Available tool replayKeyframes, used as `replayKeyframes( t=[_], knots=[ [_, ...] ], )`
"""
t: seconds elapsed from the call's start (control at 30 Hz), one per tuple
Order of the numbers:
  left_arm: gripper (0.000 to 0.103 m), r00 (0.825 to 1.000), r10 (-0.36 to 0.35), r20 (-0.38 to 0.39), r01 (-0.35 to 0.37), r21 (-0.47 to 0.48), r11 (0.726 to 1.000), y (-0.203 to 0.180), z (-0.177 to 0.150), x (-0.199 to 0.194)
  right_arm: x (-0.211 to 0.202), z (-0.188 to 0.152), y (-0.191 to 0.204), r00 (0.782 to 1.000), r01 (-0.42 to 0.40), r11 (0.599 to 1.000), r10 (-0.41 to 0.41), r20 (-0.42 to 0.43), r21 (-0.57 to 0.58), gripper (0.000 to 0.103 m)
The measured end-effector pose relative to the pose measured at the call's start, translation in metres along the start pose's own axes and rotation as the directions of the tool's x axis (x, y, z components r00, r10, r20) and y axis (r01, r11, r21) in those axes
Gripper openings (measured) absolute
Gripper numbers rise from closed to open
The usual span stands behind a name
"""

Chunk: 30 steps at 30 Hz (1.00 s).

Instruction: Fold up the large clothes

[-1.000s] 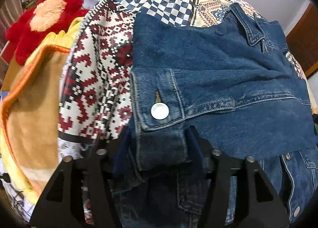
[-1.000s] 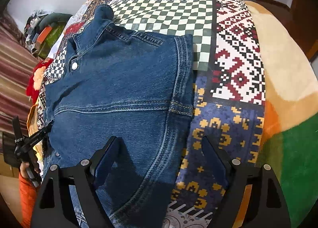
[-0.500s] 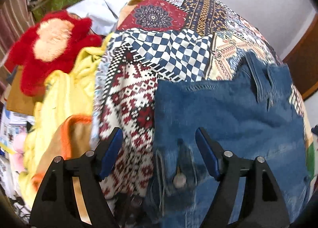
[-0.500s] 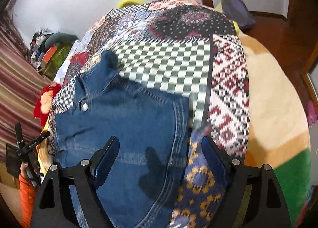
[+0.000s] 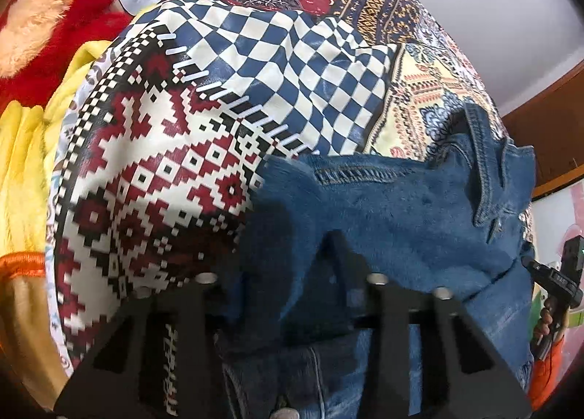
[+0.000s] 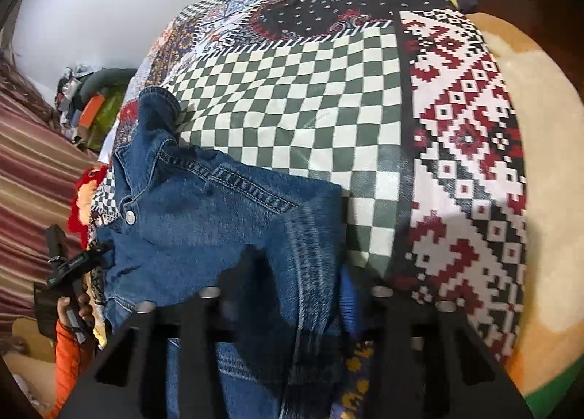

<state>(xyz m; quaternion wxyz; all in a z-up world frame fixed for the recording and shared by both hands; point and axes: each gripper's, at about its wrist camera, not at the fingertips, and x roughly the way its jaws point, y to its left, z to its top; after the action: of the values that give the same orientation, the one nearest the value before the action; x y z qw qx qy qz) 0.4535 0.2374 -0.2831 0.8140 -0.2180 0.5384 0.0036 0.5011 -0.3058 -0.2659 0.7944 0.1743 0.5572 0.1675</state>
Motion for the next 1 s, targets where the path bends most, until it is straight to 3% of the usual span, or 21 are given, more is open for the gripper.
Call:
replayKeyframes(
  t=[0.1, 0.23, 0.43, 0.6, 0.73, 0.87, 1.0],
  knots=[
    [0.017, 1.000, -0.013, 0.010, 0.013, -0.036, 0.999, 0.002, 0.004, -0.002, -0.005, 0.006, 0.008, 0.999, -0.018, 0.999, 0.018, 0.026, -0.028, 0.014],
    [0.013, 0.995, 0.089, 0.053, -0.090, 0.012, 0.996, -0.014, 0.012, -0.017, -0.016, 0.027, 0.027, 0.998, 0.007, 0.995, -0.001, 0.061, -0.096, 0.013],
    [0.010, 0.969, 0.169, 0.182, -0.186, 0.080, 0.979, -0.038, 0.029, -0.059, -0.030, 0.067, 0.079, 0.984, 0.130, 0.955, -0.090, 0.156, -0.266, 0.013],
    [0.010, 0.947, 0.204, 0.249, -0.237, 0.110, 0.965, -0.047, 0.047, -0.076, -0.029, 0.106, 0.109, 0.962, 0.198, 0.933, -0.126, 0.243, -0.301, 0.013],
    [0.010, 0.943, 0.246, 0.223, -0.276, 0.115, 0.954, -0.040, 0.062, -0.054, 0.007, 0.121, 0.109, 0.948, 0.280, 0.906, -0.209, 0.241, -0.318, 0.013],
    [0.011, 0.943, 0.272, 0.189, -0.296, 0.111, 0.949, -0.028, 0.063, -0.027, 0.040, 0.117, 0.084, 0.942, 0.316, 0.897, -0.259, 0.213, -0.309, 0.013],
    [0.016, 0.937, 0.303, 0.174, -0.323, 0.098, 0.941, -0.019, 0.063, -0.004, 0.055, 0.114, 0.067, 0.956, 0.279, 0.912, -0.236, 0.172, -0.301, 0.014]
  ],
)
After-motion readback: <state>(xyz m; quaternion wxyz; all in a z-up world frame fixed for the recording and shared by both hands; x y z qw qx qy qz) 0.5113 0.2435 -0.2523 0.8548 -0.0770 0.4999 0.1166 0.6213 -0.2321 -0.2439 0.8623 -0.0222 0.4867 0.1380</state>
